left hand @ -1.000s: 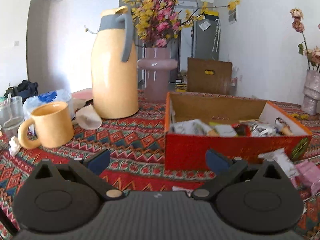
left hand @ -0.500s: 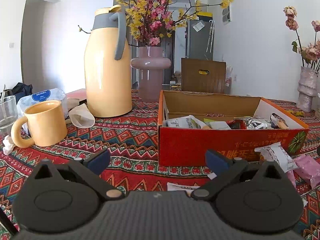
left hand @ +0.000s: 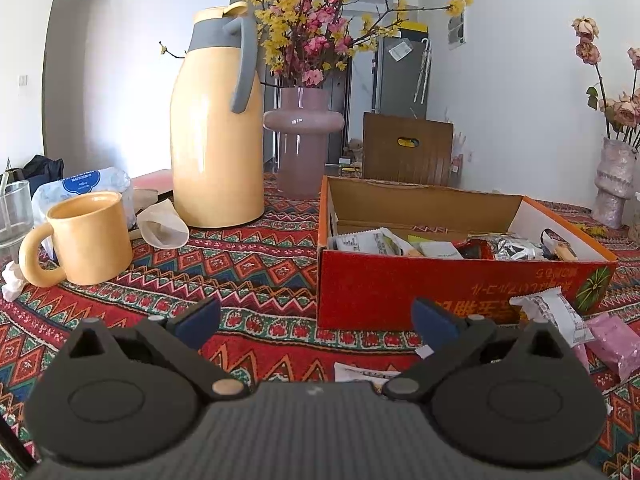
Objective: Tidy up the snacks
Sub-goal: 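Withdraw both tools from the box back toward the pile, then grasp the pink packet with the right tool while the left tool grasps the cookie packet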
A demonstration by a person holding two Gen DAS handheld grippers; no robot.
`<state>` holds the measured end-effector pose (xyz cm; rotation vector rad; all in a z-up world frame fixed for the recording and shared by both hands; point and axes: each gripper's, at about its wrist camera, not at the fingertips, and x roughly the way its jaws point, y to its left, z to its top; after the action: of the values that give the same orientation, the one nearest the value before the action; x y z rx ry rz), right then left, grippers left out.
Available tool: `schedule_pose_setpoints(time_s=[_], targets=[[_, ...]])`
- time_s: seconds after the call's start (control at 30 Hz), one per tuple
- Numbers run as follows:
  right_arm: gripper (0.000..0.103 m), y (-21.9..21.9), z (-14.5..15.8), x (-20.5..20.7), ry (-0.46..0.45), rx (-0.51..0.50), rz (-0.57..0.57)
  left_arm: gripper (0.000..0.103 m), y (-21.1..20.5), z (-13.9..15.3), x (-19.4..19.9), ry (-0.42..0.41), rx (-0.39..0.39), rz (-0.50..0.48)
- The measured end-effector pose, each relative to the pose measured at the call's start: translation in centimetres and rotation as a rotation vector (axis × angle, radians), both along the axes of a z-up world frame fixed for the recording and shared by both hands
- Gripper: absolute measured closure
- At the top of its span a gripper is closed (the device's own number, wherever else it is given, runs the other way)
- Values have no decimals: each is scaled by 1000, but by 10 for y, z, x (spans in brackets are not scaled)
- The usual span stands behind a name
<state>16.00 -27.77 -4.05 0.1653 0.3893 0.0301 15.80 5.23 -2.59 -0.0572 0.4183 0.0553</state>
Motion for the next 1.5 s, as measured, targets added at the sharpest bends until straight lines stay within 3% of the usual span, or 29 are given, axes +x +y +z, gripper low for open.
schedule_pose_setpoints(time_s=[0.23, 0.7, 0.97, 1.03, 1.1, 1.2, 1.3, 1.43, 1.5], targets=[[0, 11, 4, -15, 4, -13, 9, 0, 0, 0, 0, -1, -5, -1], [0, 25, -2, 21, 242, -117, 60, 0, 1, -1, 1, 8, -18, -4], [20, 25, -17, 55, 375, -133, 86, 0, 2, -1, 2, 15, -23, -9], [26, 28, -17, 55, 371, -151, 84, 0, 3, -1, 2, 17, -26, -11], [42, 30, -16, 51, 354, -148, 101, 0, 3, -1, 2, 18, -28, -10], [42, 32, -14, 41, 313, -127, 103, 0, 3, -1, 2, 17, -28, -11], [42, 34, -8, 22, 219, -124, 70, 0, 3, -1, 2, 19, -29, -10], [42, 29, 0, -5, 93, -38, 29, 0, 3, -2, 2, 24, -31, -10], [42, 28, -2, -8, 85, -40, 30, 0, 2, -2, 3, 26, -29, -11]])
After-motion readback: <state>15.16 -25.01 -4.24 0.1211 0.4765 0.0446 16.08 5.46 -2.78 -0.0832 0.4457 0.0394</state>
